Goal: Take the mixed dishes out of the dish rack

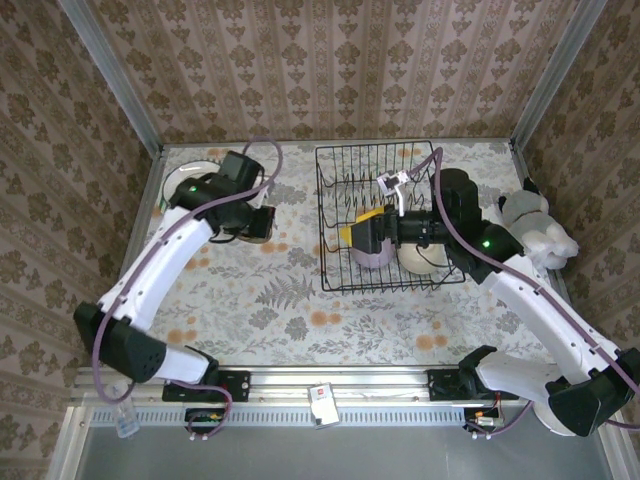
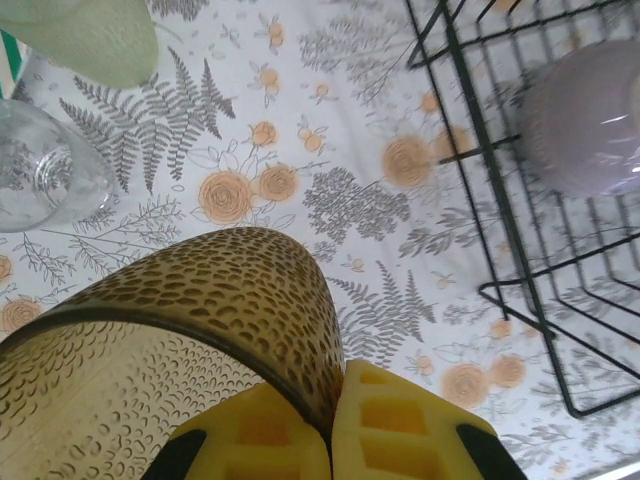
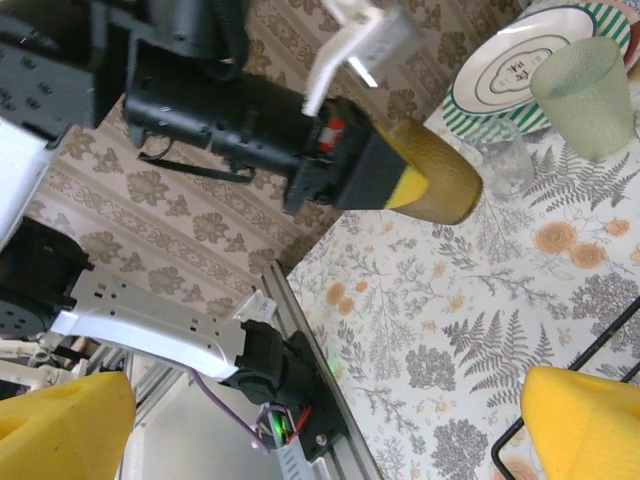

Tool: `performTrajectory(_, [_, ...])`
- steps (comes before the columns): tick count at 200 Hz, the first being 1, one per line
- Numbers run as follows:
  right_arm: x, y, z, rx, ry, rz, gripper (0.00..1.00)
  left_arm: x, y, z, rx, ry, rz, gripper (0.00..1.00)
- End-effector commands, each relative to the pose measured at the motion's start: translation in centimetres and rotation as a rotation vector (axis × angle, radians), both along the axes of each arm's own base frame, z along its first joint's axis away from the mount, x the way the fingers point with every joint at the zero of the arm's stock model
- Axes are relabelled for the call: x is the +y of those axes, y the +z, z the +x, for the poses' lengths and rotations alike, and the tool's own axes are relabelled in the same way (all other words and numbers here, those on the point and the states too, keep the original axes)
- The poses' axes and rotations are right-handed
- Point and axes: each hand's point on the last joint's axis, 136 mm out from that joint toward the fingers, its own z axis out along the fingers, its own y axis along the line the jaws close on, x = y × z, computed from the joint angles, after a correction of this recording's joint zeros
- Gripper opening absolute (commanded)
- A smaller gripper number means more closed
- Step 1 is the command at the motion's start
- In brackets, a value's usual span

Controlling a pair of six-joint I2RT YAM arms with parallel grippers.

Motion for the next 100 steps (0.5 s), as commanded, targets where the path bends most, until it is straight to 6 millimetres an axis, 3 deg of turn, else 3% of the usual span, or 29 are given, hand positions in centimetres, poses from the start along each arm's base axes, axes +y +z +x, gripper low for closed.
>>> performTrajectory(1, [-0.2, -0.3, -0.2, -0.018, -0.014, -0.034, 1.0, 0.6, -1.7, 1.2, 0.012, -0.013, 0.11, 0.0])
performTrajectory(100, [-1.3, -1.0, -1.4, -0.021, -0.035, -0.066, 1.0, -0.4, -8.8, 7.2, 0.059, 0.005, 0.298, 0.0])
